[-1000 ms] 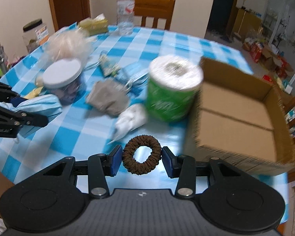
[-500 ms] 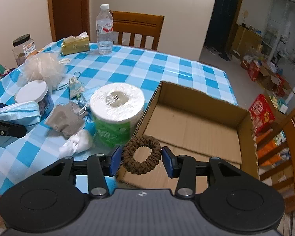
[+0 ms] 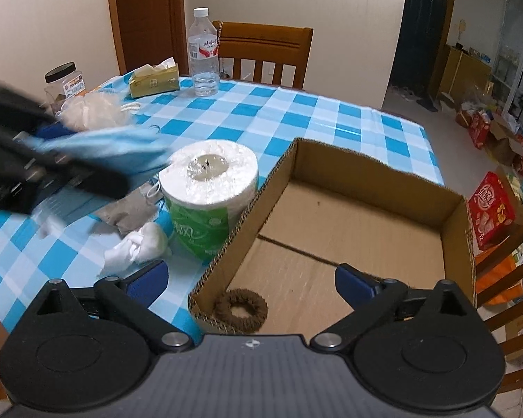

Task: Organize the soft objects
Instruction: 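Drop the scrunchie into the cardboard box with the right gripper while the left carries the mask, then open the left gripper to drop the mask into the box, then move both grippers back over the table items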

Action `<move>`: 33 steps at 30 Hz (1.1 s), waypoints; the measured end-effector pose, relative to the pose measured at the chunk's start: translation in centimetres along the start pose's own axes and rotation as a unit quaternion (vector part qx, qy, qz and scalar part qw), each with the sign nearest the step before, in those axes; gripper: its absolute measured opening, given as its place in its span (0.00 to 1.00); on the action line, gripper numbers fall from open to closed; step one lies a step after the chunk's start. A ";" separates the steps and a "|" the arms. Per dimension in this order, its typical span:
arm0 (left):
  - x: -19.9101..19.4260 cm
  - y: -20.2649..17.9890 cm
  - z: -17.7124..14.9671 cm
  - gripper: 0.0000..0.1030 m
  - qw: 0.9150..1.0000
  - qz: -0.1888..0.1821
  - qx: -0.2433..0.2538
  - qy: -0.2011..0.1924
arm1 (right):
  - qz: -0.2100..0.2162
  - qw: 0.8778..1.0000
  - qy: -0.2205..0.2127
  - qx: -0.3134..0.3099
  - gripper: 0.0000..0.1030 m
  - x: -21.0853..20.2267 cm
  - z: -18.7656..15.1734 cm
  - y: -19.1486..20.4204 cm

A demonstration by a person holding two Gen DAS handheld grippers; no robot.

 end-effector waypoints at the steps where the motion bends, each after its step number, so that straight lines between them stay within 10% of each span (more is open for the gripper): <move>1: 0.5 -0.4 0.6 0.32 1.000 -0.004 0.005 -0.002 | 0.000 1.000 0.000 0.000 1.00 -0.2 -0.3 -0.1; 12: 6.9 -3.9 5.2 0.38 0.999 -0.030 0.027 -0.016 | -0.031 0.999 0.001 0.026 1.00 -1.4 -2.4 -2.8; 15: 8.3 -4.0 5.6 0.82 0.999 -0.032 0.021 -0.011 | -0.039 0.999 0.002 0.030 1.00 -1.5 -2.7 -3.3; 17: 8.6 -4.0 5.4 0.92 0.999 -0.025 0.022 -0.020 | -0.042 0.999 0.001 0.031 1.00 -1.6 -2.8 -3.5; 33: 5.0 -2.5 2.1 0.97 1.000 -0.014 -0.001 -0.018 | -0.051 0.998 -0.004 0.025 1.00 -1.7 -2.4 -2.6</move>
Point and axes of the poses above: each gripper's, at about its wrist camera, not at the fingertips, and x roughly the way its jaws point, y to its left, z to its top, the point moved 2 cm from there along x, roughly the way its jaws point, and after that the axes turned 3 degrees about -z, right-handed, at the moved point
